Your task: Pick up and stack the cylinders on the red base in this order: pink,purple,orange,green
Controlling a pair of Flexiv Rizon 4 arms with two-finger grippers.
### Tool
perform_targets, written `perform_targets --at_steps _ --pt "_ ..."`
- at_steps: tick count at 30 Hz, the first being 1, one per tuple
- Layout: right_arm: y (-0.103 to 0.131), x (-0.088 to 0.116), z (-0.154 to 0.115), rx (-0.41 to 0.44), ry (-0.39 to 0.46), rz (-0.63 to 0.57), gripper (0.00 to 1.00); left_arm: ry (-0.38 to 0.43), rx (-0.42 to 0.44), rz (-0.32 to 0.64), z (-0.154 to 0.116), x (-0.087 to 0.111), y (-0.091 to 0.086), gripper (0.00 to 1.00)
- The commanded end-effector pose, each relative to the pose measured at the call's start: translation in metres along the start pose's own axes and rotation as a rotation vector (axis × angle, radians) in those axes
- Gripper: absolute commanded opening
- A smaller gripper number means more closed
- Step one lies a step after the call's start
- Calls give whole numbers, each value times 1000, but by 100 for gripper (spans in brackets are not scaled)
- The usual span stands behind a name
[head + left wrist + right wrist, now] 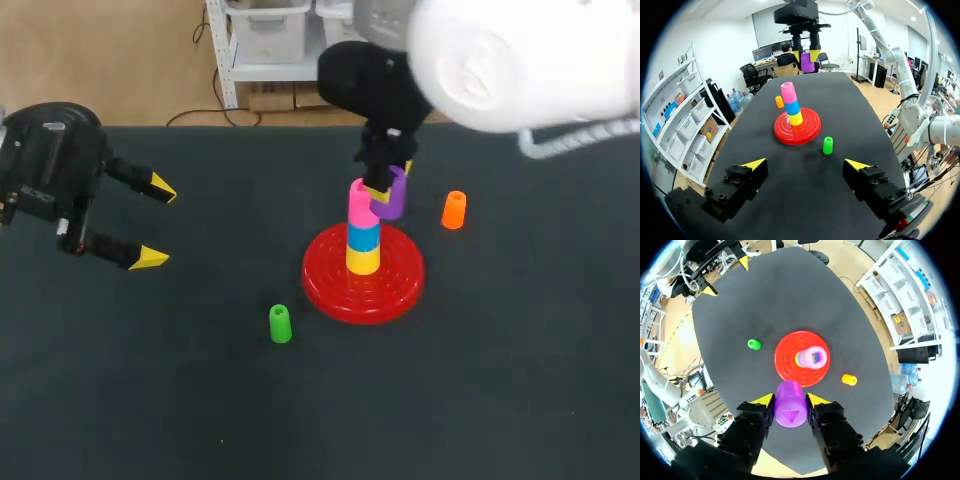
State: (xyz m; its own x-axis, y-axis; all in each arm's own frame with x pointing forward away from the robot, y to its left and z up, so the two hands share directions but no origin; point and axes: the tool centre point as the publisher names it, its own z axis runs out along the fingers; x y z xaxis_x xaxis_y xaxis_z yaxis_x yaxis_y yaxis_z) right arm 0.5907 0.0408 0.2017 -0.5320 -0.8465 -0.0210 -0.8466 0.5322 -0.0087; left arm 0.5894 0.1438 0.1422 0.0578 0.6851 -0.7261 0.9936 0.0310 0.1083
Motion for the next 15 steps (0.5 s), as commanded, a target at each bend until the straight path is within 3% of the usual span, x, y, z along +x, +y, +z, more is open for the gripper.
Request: perform_targets --at_steps 1,8,15 --pt "-6 -25 4 -10 111 -8 0 -2 0 2 1 1 1 100" --pt "-17 -41 1 -17 103 -16 0 -2 0 2 1 1 1 100" --pt "-32 -41 12 -55 124 10 0 -2 0 2 1 1 1 100"
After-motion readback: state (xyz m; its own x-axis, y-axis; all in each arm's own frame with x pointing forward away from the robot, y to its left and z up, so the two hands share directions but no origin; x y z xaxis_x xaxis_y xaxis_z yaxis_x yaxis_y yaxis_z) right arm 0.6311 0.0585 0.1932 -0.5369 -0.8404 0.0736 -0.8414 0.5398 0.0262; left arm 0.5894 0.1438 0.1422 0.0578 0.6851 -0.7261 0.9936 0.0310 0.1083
